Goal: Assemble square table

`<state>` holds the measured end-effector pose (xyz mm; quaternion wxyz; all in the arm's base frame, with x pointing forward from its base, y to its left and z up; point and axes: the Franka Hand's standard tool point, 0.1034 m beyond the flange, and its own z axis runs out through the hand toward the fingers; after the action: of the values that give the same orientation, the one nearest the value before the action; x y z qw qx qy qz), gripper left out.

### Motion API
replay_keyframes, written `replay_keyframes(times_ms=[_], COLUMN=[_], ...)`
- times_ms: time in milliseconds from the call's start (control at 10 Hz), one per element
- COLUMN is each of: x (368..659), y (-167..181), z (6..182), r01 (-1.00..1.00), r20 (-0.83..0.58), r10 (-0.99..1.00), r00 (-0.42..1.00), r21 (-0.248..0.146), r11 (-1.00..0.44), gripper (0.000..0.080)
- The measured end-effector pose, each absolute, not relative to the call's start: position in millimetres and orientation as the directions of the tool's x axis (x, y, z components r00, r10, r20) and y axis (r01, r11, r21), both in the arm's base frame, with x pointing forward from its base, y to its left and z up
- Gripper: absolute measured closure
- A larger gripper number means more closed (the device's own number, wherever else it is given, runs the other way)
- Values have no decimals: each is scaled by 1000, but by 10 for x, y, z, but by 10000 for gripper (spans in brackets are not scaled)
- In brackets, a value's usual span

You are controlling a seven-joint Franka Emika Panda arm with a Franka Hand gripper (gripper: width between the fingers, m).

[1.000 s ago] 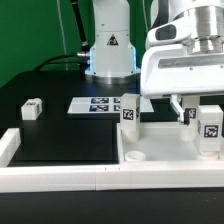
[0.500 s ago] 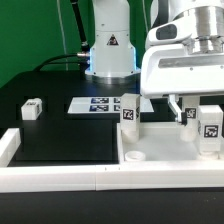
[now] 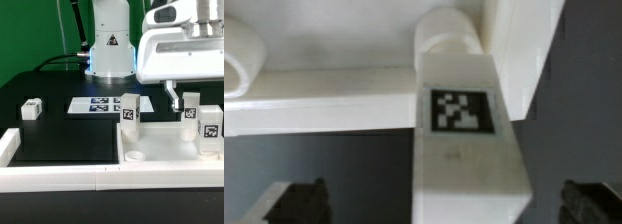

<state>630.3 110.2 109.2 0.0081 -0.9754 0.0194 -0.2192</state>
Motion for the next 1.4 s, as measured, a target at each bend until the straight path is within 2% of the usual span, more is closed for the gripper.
replay_keyframes(times_ms=[200, 300, 400, 500, 900, 1300, 1400], x=[6366, 6373, 6327, 6394, 6183, 6173, 6172], y=[1010, 1007, 1006, 1015, 1268, 1241, 1244], z=[1110, 1120, 1084, 1055, 769, 745, 744], r01=[-67, -75, -85, -93, -107, -136, -186], r20=[252, 209, 99, 58, 55, 59, 56], r10=[-72, -80, -87, -94, -109, -138, -188], r00=[965, 975, 991, 994, 993, 989, 980], r21=[-28, -31, -26, -23, -38, -38, -42], r11=[-997, -997, -996, -995, -994, -990, -982], gripper=[151, 151, 151, 151, 151, 177, 348])
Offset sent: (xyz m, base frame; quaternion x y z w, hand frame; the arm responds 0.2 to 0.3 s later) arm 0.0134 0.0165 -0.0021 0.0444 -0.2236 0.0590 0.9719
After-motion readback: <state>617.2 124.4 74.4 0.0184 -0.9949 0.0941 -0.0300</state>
